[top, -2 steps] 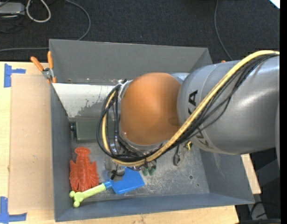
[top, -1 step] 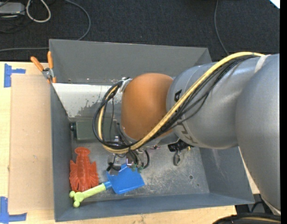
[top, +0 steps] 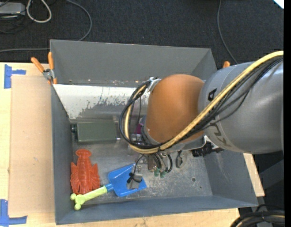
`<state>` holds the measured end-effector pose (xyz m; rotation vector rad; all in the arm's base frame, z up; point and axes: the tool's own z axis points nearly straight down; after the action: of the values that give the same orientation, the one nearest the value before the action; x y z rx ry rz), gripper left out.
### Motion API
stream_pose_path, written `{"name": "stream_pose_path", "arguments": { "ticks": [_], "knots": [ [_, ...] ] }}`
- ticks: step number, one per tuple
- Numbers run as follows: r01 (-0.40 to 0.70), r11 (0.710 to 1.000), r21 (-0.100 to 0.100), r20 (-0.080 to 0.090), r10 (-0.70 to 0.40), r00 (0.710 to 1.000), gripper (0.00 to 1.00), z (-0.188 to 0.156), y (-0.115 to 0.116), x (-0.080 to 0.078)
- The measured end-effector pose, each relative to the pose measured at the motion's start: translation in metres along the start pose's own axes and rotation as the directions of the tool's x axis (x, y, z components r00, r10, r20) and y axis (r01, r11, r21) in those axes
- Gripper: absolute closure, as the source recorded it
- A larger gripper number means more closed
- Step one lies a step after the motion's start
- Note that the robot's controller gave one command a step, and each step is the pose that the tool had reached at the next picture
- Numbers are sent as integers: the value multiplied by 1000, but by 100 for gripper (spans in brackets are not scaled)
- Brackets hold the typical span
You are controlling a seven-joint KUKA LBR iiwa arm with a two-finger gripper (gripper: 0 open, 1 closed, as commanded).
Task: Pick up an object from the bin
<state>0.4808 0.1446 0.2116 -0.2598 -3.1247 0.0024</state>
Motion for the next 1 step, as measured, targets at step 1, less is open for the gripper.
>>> {"name": "stream_pose_path", "arguments": {
  "ticks": [1],
  "knots": [
    [0, 1000, -1, -1, 0, 1000, 0, 1, 1, 0]
  ]
}}
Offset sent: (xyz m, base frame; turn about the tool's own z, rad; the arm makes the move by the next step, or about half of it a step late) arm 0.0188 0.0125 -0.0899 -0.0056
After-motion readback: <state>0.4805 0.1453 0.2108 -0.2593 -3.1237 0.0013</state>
